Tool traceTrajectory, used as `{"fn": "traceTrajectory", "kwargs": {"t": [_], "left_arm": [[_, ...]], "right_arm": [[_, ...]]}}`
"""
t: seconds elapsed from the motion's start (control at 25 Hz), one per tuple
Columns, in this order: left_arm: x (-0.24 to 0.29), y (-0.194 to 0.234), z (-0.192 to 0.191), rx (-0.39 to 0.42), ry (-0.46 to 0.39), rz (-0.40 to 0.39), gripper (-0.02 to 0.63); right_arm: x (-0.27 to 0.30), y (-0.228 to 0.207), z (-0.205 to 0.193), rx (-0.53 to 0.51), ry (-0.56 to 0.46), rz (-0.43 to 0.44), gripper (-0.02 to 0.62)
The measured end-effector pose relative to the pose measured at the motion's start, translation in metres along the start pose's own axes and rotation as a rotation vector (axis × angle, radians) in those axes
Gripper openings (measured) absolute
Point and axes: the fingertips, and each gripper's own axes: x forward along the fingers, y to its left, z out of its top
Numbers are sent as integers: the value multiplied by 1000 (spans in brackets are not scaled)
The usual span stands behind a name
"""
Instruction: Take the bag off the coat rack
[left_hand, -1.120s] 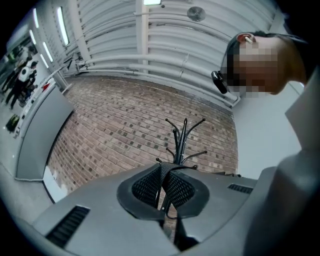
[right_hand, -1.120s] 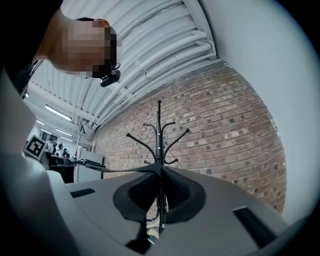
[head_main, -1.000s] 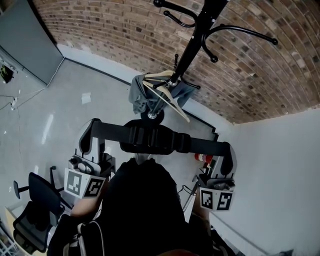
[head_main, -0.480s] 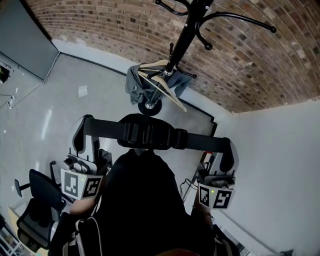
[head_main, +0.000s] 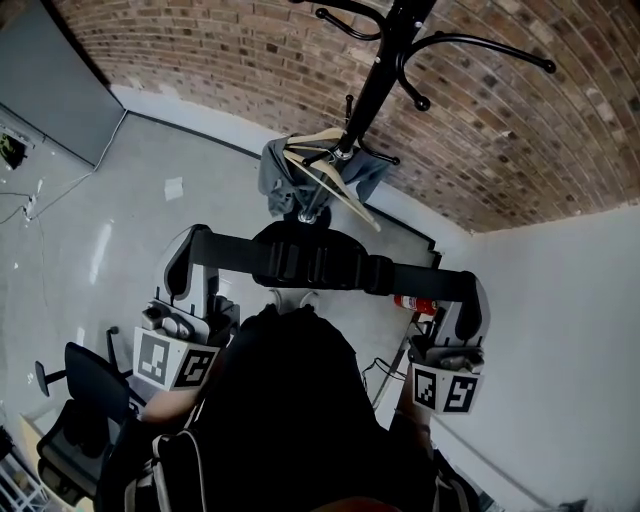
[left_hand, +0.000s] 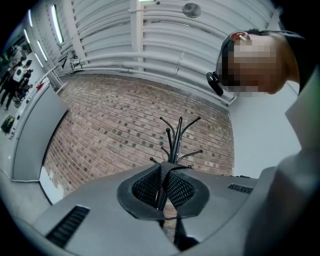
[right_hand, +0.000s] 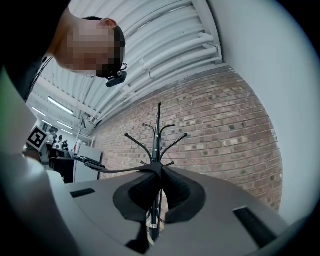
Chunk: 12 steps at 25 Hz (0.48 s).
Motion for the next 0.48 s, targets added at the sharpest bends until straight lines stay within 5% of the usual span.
{"fn": "traceTrajectory", "kwargs": {"t": [0.48], "left_arm": [[-6, 13, -7, -20, 16, 33, 20]], "right_arm": [[8, 10, -13, 0, 41, 8, 20]]}}
